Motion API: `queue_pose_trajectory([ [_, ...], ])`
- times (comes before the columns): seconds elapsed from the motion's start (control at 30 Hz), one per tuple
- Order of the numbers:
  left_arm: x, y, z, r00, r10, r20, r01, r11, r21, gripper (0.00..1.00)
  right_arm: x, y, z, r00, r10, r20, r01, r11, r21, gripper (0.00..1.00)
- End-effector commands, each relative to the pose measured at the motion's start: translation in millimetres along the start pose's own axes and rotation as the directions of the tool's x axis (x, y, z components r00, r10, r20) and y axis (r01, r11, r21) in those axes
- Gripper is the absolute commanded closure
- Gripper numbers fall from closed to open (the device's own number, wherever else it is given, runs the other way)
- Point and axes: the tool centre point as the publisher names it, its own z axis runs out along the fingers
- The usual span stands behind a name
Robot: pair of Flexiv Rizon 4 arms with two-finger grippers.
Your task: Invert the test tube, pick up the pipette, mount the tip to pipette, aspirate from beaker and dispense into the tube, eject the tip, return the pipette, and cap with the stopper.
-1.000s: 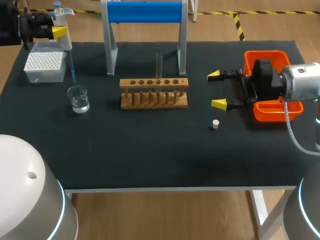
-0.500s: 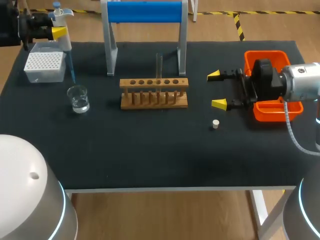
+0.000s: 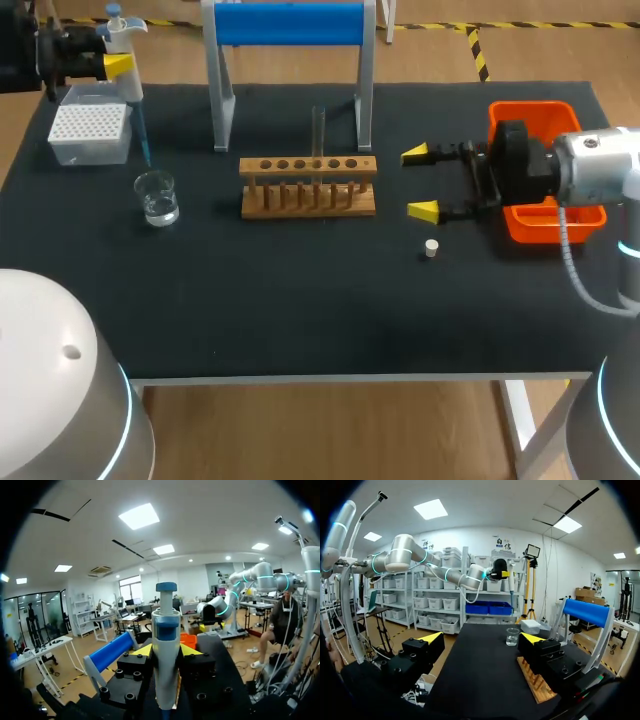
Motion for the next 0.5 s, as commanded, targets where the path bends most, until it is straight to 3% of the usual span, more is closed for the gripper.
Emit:
queue_pose_trajectory([
  [0.03, -0.1, 0.2, 0.2, 1.000, 0.001, 0.001, -0.001, 1.000, 0.001, 1.00, 13.6, 11.7, 27.2, 0.998, -0.023, 0.052, 0.021, 0.999, 0.043, 0.00],
  [0.5, -0.1, 0.2, 0.2, 1.000, 0.001, 0.001, -0.001, 1.000, 0.001, 1.00, 26.0, 17.0, 135.2, 0.994, -0.030, 0.107, 0.014, 0.989, 0.148, 0.00],
])
